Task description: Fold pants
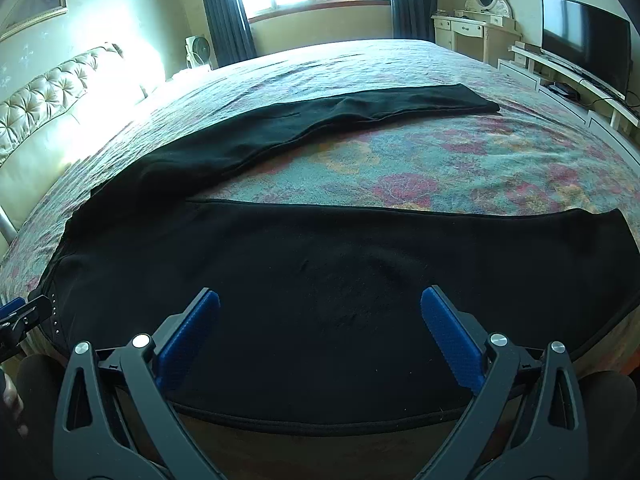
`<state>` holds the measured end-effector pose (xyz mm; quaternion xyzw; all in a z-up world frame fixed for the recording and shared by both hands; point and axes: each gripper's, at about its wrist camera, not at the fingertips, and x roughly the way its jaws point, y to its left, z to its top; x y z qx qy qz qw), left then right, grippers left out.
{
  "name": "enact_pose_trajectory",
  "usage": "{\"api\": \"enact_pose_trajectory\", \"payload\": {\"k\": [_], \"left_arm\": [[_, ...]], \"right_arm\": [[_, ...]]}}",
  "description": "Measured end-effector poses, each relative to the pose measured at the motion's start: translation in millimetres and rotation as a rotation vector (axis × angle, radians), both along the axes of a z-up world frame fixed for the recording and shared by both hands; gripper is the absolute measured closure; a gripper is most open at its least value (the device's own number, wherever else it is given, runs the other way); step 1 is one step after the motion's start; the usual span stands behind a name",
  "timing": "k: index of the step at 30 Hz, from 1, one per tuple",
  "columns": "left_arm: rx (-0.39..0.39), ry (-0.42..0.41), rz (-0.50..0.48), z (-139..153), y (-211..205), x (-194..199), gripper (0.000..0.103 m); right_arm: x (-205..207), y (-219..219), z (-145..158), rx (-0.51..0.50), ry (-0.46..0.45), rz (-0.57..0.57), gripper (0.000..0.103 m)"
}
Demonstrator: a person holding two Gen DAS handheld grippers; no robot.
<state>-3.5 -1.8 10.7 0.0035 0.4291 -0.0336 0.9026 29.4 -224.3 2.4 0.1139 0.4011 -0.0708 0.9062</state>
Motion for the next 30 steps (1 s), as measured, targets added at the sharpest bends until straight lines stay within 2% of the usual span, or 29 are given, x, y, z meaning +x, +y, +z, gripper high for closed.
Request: {"api": "enact_pose_trajectory", "payload": {"k": [30], "left_arm": [[0.000,0.011,-0.014,-3.3,-4.0,-2.3,0.005]], "right_arm": [[-1.5,3.7,-5.3,0.012,0.018,0.006,0.002]]}}
